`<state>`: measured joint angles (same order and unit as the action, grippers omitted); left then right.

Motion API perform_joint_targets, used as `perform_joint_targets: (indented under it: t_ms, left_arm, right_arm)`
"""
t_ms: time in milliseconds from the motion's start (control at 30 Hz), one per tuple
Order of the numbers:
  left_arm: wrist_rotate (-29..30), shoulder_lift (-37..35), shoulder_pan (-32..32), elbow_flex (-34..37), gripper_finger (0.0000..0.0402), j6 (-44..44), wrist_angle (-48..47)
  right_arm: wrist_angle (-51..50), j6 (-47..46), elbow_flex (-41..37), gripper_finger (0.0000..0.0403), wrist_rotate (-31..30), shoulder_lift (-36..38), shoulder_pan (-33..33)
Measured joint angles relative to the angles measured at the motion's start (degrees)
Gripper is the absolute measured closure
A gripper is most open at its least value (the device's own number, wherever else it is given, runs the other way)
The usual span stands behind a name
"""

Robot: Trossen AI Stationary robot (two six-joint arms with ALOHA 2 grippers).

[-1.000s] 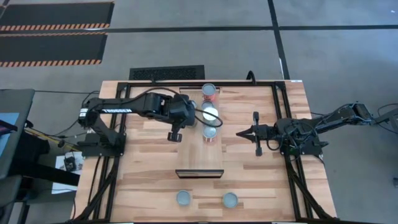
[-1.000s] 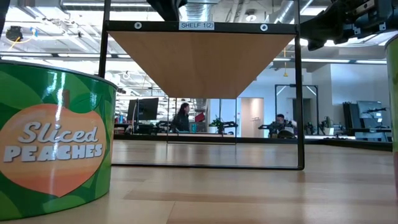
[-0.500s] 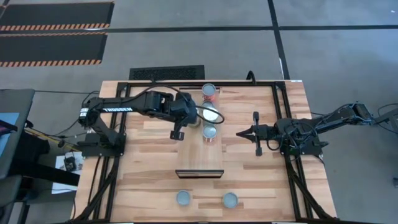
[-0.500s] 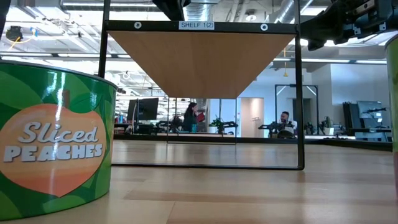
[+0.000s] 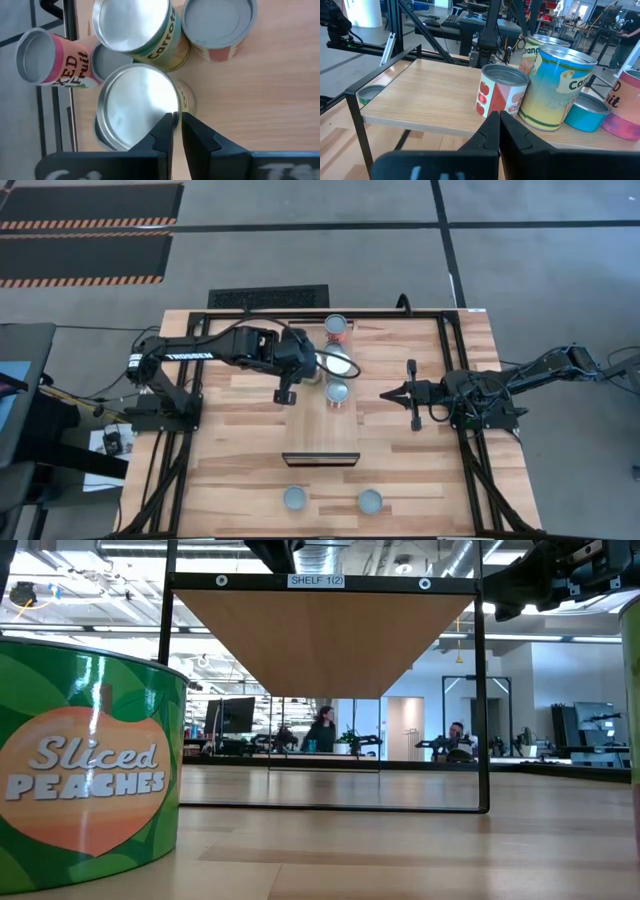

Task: Pick and place cans onto a shelf
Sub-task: Put the left big green can on the shelf aligned with the other big blue can, then put the small green can on the shelf aligned with the other small red can

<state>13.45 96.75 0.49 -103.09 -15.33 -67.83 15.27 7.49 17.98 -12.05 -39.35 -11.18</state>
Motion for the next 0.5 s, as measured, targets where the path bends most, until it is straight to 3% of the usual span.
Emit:
perform_joint_targets:
  t_ms: [300, 500]
  left_arm:
    - [0.9, -0.4, -0.3, 0.0, 0.0374, 0.0, -0.9]
    - [0.7, -1.8, -4.6, -4.5, 0.0374, 2.1, -5.6]
  right_arm:
    - [0.0, 0.0, 0.0, 0.0384, 0.0, 0.0, 0.0]
    - [-0.5, 0.0, 0.0, 0.0385, 0.0, 0.0, 0.0]
